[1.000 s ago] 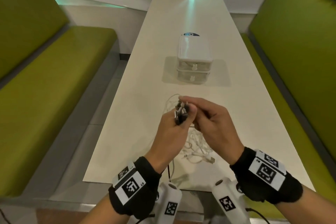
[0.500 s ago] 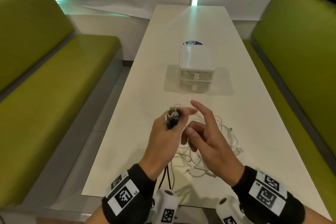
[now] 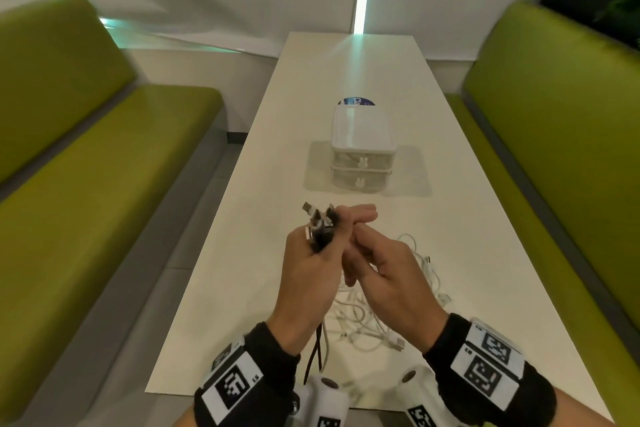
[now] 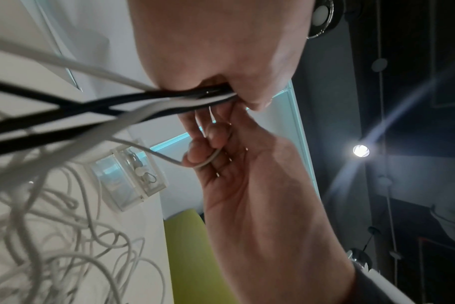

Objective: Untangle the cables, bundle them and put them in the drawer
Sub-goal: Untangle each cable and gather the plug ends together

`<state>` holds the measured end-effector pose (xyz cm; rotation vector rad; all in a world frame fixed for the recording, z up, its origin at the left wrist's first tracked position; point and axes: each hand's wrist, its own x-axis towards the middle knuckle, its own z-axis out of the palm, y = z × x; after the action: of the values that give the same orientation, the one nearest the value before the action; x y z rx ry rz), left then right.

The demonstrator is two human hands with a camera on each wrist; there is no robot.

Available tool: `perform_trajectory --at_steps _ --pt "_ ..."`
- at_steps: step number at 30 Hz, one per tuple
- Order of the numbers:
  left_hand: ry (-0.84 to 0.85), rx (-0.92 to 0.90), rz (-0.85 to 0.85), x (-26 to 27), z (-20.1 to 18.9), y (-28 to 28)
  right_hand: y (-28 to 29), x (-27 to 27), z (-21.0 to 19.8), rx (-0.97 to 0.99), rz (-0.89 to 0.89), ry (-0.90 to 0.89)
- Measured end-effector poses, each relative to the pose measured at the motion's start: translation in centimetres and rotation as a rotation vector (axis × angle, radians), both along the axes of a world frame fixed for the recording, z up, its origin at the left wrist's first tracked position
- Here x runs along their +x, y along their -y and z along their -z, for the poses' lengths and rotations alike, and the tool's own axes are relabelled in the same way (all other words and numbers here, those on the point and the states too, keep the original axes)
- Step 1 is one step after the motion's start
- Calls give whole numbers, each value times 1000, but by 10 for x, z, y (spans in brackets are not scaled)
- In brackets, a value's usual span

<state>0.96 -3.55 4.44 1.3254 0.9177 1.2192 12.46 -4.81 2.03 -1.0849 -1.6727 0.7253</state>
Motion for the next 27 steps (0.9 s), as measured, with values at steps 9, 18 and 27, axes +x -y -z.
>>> perform_trajectory --at_steps 9,18,27 --pt "166 176 -95 -10 -53 -32 -15 14 0 -218 -74 -105" --pt "-279 367 53 -2 -56 -44 -22 27 12 -141 166 208" --pt "-711 541 46 -1 -25 -49 -30 35 -7 -22 182 367"
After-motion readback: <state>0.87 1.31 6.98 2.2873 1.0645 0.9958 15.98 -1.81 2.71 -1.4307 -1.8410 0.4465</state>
